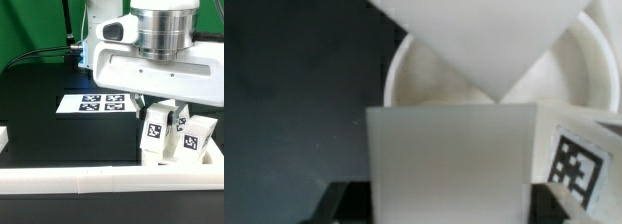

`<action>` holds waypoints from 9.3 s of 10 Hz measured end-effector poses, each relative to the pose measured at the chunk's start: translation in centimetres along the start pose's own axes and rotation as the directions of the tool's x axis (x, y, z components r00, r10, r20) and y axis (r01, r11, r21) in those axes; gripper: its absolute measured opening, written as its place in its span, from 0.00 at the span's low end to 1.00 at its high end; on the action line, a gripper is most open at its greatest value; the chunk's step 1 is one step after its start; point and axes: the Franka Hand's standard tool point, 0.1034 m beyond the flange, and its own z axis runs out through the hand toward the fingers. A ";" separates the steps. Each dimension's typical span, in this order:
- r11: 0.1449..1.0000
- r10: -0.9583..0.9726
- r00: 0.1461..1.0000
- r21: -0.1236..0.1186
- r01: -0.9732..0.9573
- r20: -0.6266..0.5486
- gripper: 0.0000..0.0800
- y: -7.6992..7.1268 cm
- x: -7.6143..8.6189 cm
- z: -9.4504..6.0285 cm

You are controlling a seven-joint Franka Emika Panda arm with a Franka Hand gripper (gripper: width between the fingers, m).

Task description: Assemble stool

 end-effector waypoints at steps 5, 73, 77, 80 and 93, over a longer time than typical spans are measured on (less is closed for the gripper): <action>0.960 0.280 0.960 0.003 -0.280 0.001 0.42 0.0 0.0 0.0; 0.570 -0.818 0.566 -0.014 0.821 -0.104 0.81 -0.4 0.8 -2.1; 0.606 -0.793 0.604 -0.002 0.795 -0.087 0.81 0.0 0.3 -1.4; 0.616 -0.785 0.614 -0.005 0.788 -0.087 0.81 0.6 0.3 -1.0; 0.752 -0.655 0.746 -0.008 0.659 -0.120 0.42 0.6 0.7 -0.3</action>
Offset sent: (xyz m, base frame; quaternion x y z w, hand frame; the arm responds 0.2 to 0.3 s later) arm 0.0000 0.0000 0.0000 0.0000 0.0000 0.1938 0.9810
